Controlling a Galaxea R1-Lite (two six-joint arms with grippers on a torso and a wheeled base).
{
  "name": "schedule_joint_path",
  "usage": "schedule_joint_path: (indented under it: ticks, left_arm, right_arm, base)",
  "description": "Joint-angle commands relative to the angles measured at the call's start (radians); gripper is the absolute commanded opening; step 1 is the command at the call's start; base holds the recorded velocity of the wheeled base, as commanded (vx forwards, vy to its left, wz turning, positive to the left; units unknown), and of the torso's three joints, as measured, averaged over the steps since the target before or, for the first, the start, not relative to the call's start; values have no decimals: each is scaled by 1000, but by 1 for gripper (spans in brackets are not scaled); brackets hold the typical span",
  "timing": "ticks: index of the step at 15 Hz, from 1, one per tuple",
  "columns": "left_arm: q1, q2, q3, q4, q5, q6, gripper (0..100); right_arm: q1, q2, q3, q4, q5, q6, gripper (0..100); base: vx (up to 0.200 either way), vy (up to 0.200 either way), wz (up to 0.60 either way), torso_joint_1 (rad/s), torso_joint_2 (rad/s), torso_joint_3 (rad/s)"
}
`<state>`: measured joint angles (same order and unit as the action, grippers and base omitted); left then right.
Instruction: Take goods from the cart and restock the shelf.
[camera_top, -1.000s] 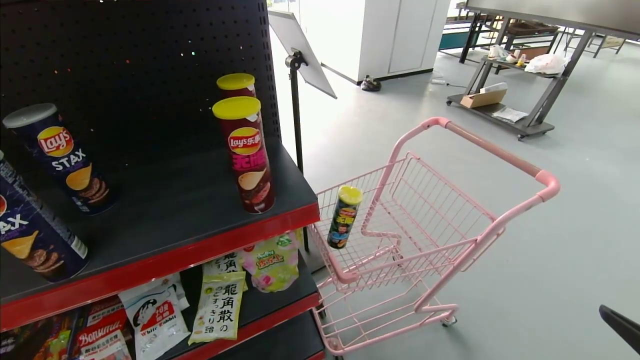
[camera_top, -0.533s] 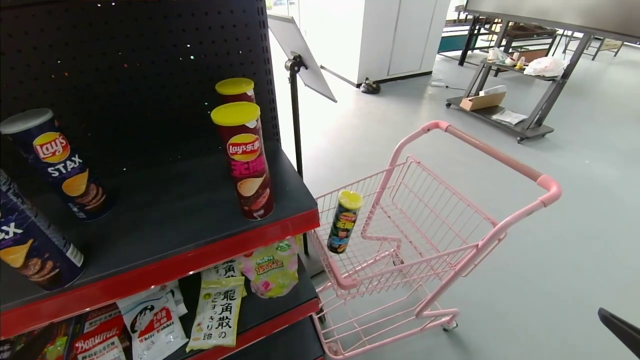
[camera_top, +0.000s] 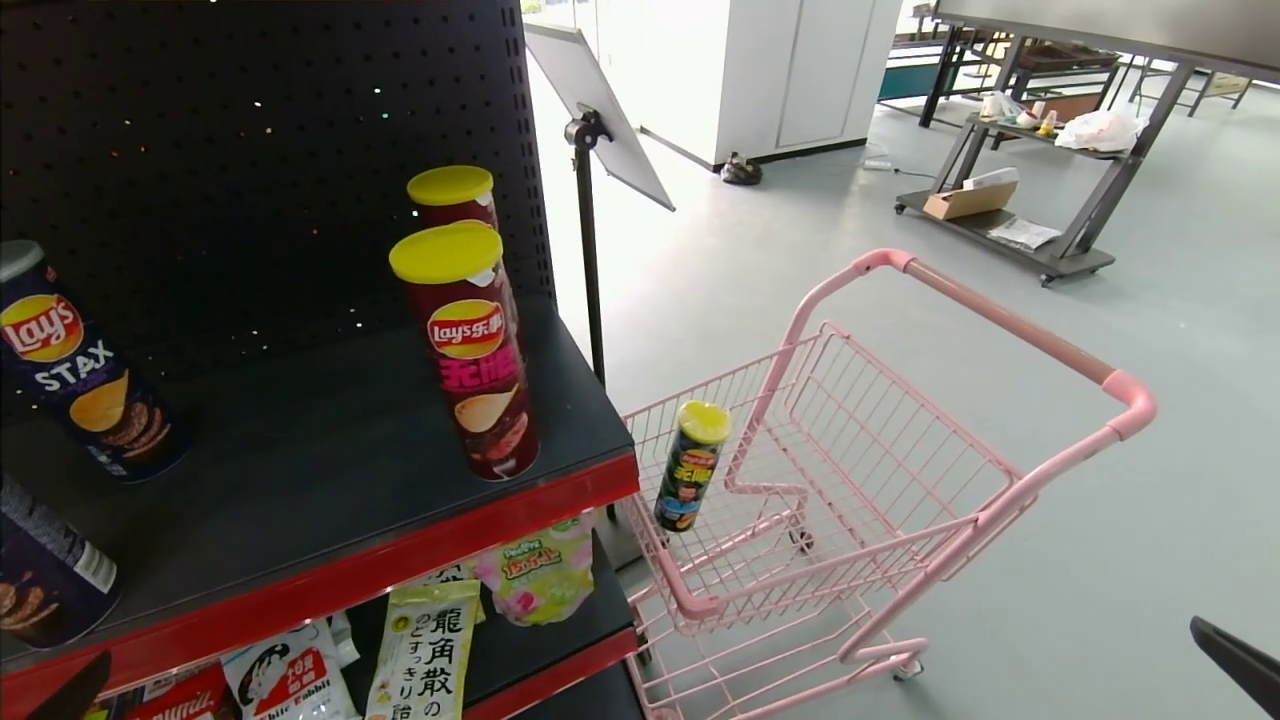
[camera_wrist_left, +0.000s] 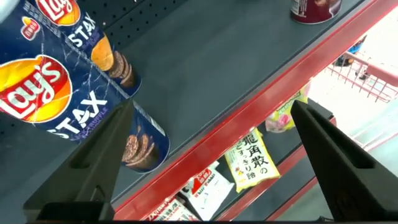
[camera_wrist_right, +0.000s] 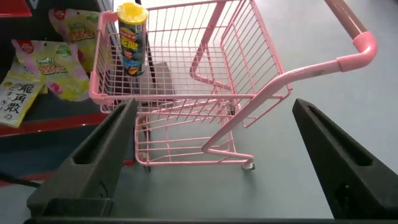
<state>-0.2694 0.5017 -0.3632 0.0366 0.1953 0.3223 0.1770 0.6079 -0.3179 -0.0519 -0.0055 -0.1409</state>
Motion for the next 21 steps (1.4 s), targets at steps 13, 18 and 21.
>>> schedule_joint_path:
  ticks: [13, 18, 21]
  left_arm:
    - [-5, -57, 13, 0, -13, 0, 100]
    - [-5, -75, 18, 0, -13, 0, 100]
    - [-4, -80, 17, 0, -11, 0, 100]
  right_arm:
    - [-1, 3, 5, -2, -2, 0, 100]
    - [-1, 1, 5, -2, -2, 0, 100]
    - [-1, 6, 13, -3, -2, 0, 100]
  base:
    - [0, 0, 0, -136, 385, 241]
    - [0, 0, 0, -159, 537, 371]
    - [0, 0, 0, -124, 509, 372]
